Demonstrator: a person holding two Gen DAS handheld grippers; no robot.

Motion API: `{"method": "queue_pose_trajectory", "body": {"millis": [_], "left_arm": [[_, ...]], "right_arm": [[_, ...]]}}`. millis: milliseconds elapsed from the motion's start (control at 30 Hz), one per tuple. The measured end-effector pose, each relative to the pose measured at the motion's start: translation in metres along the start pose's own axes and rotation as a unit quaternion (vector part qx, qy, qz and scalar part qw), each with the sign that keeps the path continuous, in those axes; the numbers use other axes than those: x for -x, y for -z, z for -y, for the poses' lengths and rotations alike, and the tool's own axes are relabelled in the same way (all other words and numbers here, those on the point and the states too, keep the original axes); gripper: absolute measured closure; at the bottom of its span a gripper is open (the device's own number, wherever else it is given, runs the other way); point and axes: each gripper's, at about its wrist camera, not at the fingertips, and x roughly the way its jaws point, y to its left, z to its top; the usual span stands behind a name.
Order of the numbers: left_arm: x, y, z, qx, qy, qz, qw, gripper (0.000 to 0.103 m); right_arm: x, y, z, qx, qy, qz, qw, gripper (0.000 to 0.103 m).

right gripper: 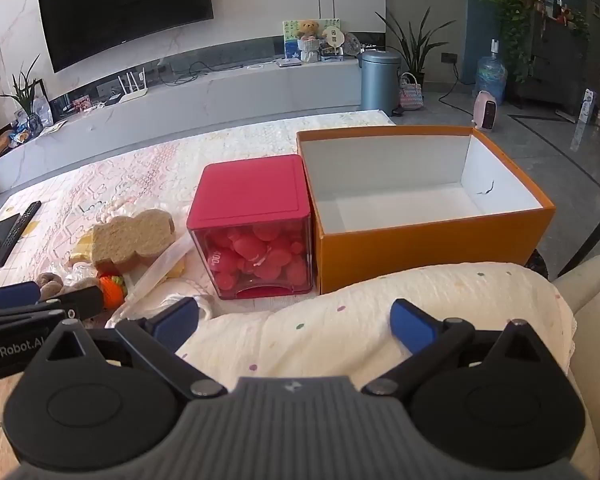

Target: Organize soft objects

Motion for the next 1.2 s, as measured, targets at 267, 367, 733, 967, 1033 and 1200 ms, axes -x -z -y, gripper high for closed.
{"method": "queue_pose_trajectory", "body": {"millis": [267, 367, 733, 967, 1033, 1200], "left_arm": [[0.0017, 0.0007, -0.0001, 0.001, 0.003, 0.001, 1.0000, 0.012], [-0.0002, 0.0000, 0.0000, 0.001, 0.000, -0.002, 1.0000, 0.012], [-0.0007, 0.0005, 0.0003, 0.005, 0.001, -0.004, 1.0000, 0.012], [-0.0045, 0.0040, -0.0015, 0.009, 0.003, -0.010, 0.9999, 0.012], [-0.0045, 0.0042, -0.0014, 0.008, 0.001, -0.009, 0.9999, 0.012], [-0.0048, 0.0032, -0.0034, 0.013, -0.004, -0.009, 0.9999, 0.013]], "right_arm": [[0.0000, 0.0009, -0.0007, 0.002, 0.002, -0.002, 1.000, 0.003], [0.0001, 0.0009, -0.0006, 0.001, 0.003, -0.001, 1.000, 0.003], [-0.0013, 0.0051, -0.0009, 0.005, 0.003, -0.002, 1.000, 0.003], [-0.0034, 0.0054, -0.0031, 0.007, 0.005, -0.003, 1.000, 0.003], [-0.0029, 0.0049, -0.0034, 0.008, 0.005, -0.003, 1.000, 0.003], [-0.0040, 0.0049, -0.0038, 0.007, 0.005, -0.003, 1.000, 0.003]]}}
